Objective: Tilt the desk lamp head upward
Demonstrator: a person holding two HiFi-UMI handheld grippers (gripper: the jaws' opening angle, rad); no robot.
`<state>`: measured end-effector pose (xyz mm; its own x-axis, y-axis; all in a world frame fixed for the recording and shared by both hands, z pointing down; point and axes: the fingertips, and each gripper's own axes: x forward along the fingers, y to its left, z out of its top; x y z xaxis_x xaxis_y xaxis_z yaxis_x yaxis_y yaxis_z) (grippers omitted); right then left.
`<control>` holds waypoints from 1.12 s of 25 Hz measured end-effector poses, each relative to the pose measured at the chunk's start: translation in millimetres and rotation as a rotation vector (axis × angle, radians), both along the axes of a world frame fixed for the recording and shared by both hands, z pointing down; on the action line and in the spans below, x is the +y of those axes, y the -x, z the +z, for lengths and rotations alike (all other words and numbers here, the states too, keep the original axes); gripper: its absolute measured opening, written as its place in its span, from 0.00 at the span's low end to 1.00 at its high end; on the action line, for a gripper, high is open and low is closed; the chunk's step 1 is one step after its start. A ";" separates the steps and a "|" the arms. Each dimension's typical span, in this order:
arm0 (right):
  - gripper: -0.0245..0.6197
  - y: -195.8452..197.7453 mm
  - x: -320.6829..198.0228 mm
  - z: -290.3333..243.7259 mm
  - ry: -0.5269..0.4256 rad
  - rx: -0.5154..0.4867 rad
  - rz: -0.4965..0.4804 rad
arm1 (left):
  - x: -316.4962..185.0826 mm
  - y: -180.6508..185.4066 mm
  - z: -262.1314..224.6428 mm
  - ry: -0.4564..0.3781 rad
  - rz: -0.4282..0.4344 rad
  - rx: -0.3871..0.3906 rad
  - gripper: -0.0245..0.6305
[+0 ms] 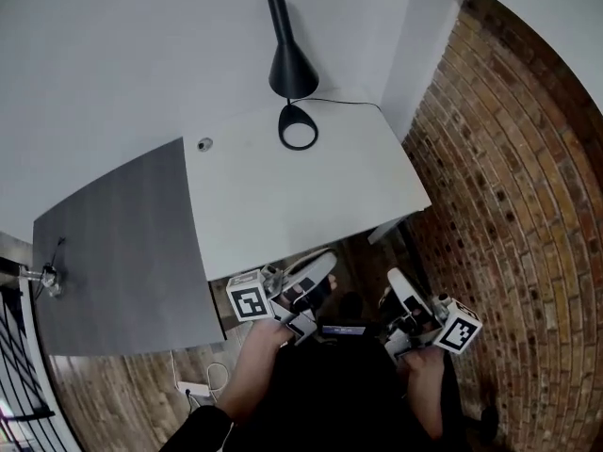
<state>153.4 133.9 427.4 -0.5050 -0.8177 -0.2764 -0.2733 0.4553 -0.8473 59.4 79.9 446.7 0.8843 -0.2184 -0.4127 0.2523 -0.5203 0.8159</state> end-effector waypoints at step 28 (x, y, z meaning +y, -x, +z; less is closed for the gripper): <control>0.06 -92.6 -118.4 -3.5 -0.052 -0.111 -0.325 | -72.8 -64.8 -8.4 -0.001 -0.328 -0.157 0.10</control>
<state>246.0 15.6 423.9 -0.7012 -0.6027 -0.3809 -0.0150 0.5466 -0.8372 124.2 7.1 438.3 0.8197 -0.5010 -0.2776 -0.0567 -0.5532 0.8311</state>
